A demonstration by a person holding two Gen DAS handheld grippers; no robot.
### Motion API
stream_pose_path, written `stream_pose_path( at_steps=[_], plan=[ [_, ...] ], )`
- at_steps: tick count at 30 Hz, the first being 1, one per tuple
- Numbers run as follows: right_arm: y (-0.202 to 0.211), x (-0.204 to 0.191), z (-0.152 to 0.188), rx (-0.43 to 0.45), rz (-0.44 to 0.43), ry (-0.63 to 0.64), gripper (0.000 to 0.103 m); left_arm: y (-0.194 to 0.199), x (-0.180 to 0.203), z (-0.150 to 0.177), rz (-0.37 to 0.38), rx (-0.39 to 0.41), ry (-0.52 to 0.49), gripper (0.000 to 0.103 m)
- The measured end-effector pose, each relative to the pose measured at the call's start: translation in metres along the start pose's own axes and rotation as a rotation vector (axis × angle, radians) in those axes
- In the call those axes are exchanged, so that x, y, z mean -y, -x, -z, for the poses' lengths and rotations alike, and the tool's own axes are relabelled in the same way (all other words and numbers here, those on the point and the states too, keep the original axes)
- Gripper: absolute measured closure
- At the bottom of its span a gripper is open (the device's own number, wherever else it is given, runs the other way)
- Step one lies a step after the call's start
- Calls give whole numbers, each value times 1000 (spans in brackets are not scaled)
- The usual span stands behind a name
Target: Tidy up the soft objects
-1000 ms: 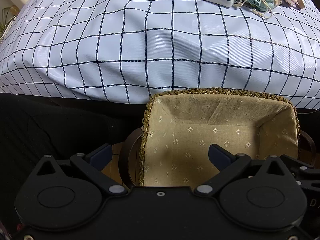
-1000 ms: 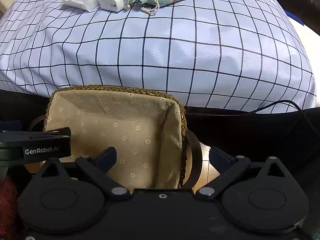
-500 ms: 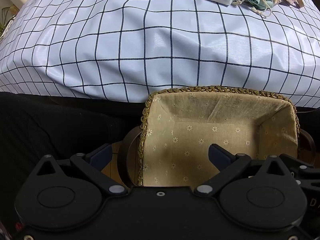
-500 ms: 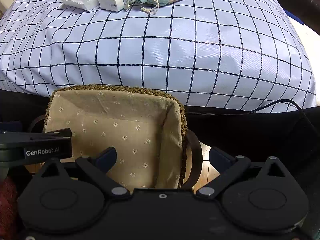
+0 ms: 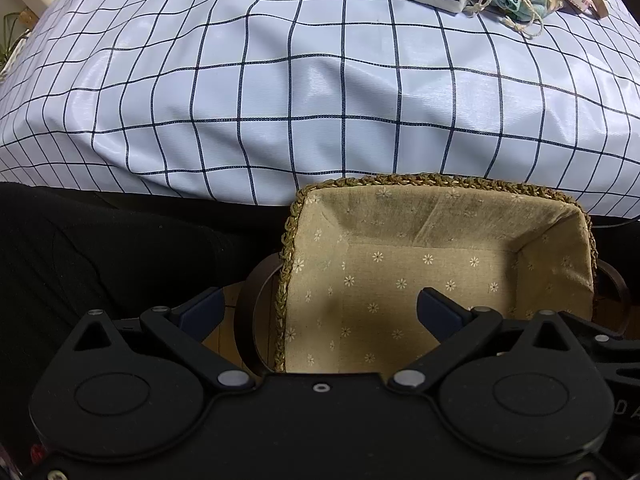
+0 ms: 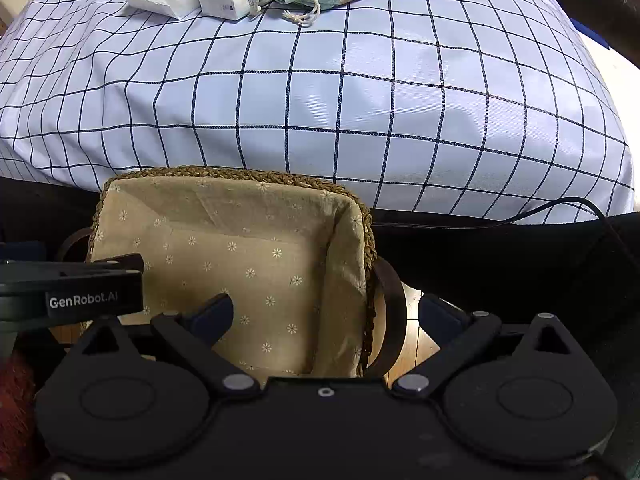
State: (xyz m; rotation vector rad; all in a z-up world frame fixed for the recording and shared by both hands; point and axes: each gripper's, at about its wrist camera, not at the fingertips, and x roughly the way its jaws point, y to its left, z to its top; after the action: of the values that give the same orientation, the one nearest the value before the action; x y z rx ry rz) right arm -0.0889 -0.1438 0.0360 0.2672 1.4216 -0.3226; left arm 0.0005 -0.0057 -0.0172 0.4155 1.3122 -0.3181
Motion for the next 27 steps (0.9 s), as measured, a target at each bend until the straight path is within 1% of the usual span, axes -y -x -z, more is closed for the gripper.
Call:
stream_pose_path(
  at_steps=[7, 10, 12, 14, 17, 19, 21, 23, 25, 27],
  plan=[
    [0, -1, 0, 1, 0, 2, 3, 7, -5, -3, 21, 25, 12, 4],
    [1, -1, 2, 13, -8, 3, 3, 12, -7, -7, 35, 54, 14, 4],
    [3, 1, 0, 32, -12, 1, 3, 17, -7, -11, 31, 84, 6, 4],
    [8, 4, -2, 76, -13, 5, 3, 22, -9, -17, 34, 113, 1, 4],
    [16, 4, -7, 159, 12, 31, 3, 28, -12, -29, 45, 159, 3, 6],
    [23, 7, -14, 235, 31, 50, 4, 33, -14, -41, 61, 183, -1, 7],
    [28, 13, -25, 286, 24, 49, 4, 36, -15, -54, 62, 213, -10, 7],
    [31, 22, -40, 316, 3, 30, 6, 35, -16, -66, 58, 236, -20, 7],
    [32, 31, -55, 338, -13, 9, 10, 34, -17, -81, 56, 254, -27, 8],
    [33, 40, -73, 378, -23, -8, 10, 32, -19, -99, 61, 270, -35, 8]
  ],
)
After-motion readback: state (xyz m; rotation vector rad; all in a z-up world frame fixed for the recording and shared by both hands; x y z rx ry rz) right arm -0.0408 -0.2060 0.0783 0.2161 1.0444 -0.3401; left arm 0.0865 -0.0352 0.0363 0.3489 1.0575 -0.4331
